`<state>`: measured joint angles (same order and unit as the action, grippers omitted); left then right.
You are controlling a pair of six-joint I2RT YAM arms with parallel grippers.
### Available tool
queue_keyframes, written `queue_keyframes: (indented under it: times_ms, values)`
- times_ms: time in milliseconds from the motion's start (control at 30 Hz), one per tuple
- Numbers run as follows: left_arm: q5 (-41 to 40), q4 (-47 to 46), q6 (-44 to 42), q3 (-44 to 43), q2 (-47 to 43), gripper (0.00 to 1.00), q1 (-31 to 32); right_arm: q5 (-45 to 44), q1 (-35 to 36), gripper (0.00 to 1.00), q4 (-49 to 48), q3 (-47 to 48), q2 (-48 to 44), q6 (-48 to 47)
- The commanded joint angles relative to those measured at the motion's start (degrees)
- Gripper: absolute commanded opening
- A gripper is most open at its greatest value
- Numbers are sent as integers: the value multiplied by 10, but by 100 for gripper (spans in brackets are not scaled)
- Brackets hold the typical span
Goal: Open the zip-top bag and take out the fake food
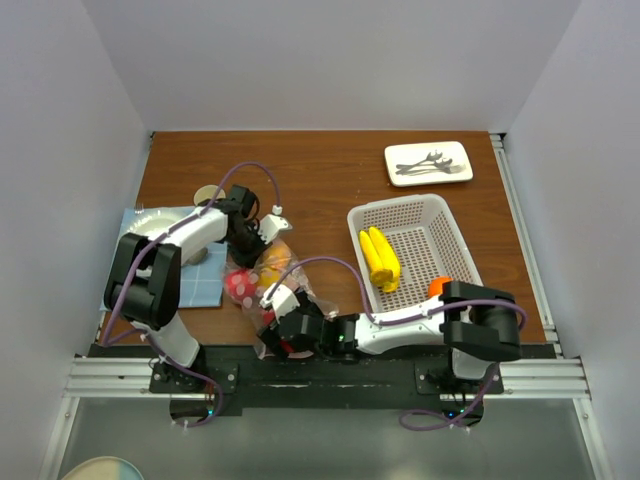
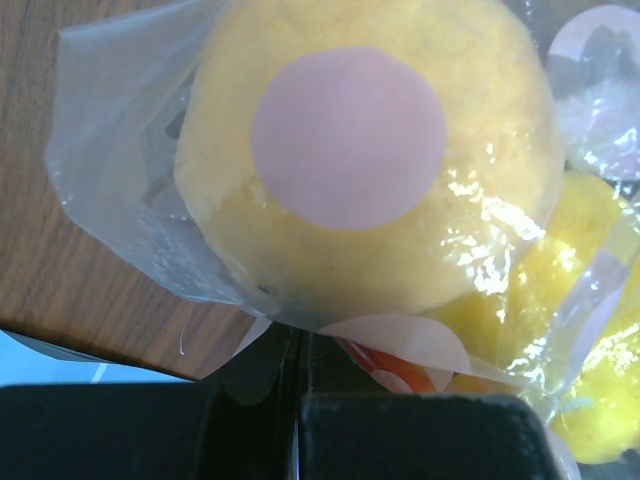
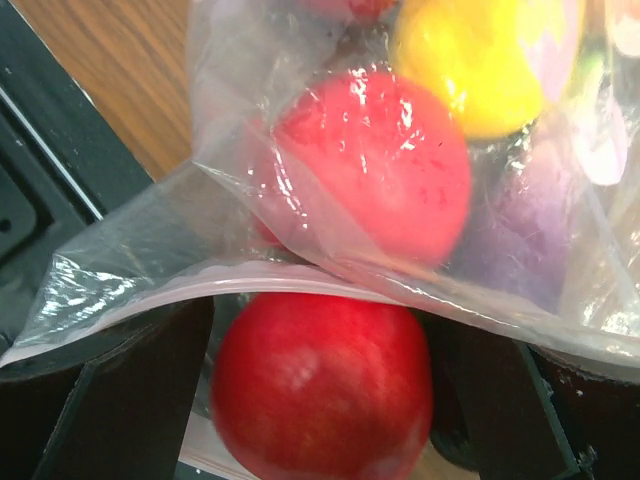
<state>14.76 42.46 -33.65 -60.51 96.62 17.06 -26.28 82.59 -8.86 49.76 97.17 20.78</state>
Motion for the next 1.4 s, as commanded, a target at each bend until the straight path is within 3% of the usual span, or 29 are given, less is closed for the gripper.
queue_keyframes:
  times_ms: [0, 167, 267, 300, 367, 400, 467, 500, 600, 767, 867, 967, 1033, 1133, 1233, 1267, 1333, 1367]
  values:
    - [14, 6, -11, 4, -23, 0, 5, -24, 1, 99, -16, -31, -36, 11]
    - [12, -4, -8, 3, -11, 0, 4, -18, 1, 99, -2, -112, -110, 33]
    - [9, -10, -5, 0, -3, 0, 4, -10, 1, 87, 9, -121, -128, 34]
    - [5, -14, -5, 0, -1, 0, 4, -7, 1, 75, 12, -120, -131, 34]
    - [1, -16, -6, 2, 1, 0, 3, 2, 2, 63, 27, -113, -139, 32]
    - [-3, -18, -6, 3, 2, 0, 3, 4, 1, 48, 34, -110, -145, 30]
    - [-6, -21, -8, 4, 5, 0, 0, 13, 2, 36, 62, -99, -181, 22]
    - [-8, -22, -9, 3, 9, 0, -4, 12, 2, 25, 72, -96, -202, 18]
    - [-5, -20, -11, -5, 16, 0, -10, -3, 2, 8, 110, -92, -291, 6]
    - [0, -14, -7, -19, 16, 0, -12, -53, 2, 11, 217, -66, -412, -24]
    - [15, -3, -2, -30, 16, 0, -11, -150, 0, 11, 256, -70, -471, -41]
    - [25, 4, 3, -36, 12, 0, -9, -298, -19, 3, 288, -97, -511, -30]
    - [23, 4, 3, -33, 9, 0, -8, -361, -79, 0, 347, -106, -525, 37]
    - [16, 0, 2, -24, 8, 0, -7, -401, -122, 0, 401, -113, -530, 116]
    - [15, -2, 2, -18, 6, 0, -7, -429, -132, 11, 449, -103, -515, 184]
    - [16, -3, 1, -17, 5, 0, -7, -425, -135, 43, 457, -98, -495, 194]
    - [18, -3, 2, -17, 5, 0, -7, -413, -141, 70, 459, -82, -473, 193]
    - [19, -3, 2, -17, 4, 0, -8, -397, -142, 98, 455, -76, -446, 185]
